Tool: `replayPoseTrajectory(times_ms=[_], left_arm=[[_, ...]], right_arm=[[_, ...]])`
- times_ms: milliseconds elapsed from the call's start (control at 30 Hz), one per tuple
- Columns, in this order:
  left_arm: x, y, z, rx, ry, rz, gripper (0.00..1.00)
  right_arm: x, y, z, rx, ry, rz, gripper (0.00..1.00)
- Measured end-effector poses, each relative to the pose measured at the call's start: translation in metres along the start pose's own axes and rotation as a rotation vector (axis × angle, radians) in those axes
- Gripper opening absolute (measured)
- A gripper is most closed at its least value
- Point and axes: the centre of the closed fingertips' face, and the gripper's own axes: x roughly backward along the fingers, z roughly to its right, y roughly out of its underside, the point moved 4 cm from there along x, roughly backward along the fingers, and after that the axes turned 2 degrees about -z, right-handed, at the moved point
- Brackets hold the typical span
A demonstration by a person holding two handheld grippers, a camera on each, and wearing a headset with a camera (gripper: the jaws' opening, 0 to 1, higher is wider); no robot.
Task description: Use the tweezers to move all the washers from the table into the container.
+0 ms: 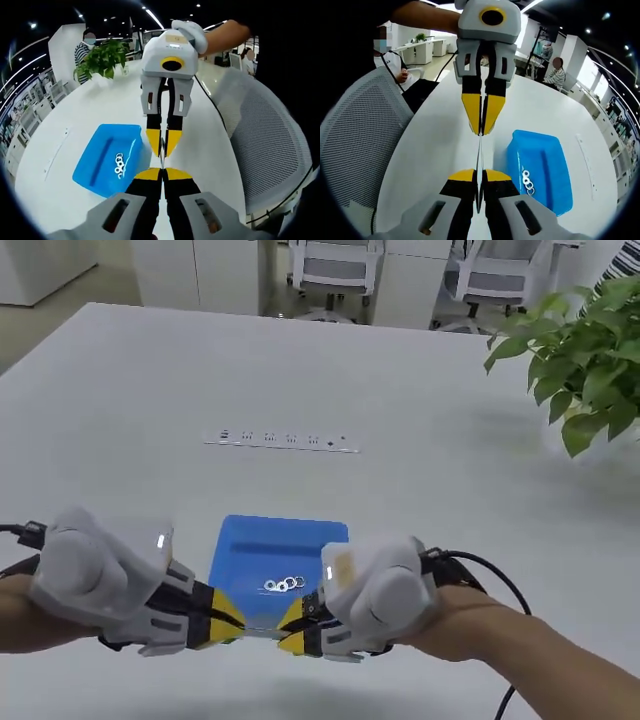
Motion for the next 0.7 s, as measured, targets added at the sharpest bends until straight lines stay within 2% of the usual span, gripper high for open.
replayPoseTrajectory(times_ms=[333, 700], left_arm=[[-0.016, 0.021, 0.004, 0.014, 0.025, -0.048, 0.05], [-0.027, 0.041, 0.007, 0.036, 0.037, -0.083, 0.05]], right_arm=[[-0.017, 0.013, -0.009, -0.039, -0.013, -0.018, 0.07], [-0.03, 0.021, -0.014, -0.098, -0.033, -0.003, 0.07]])
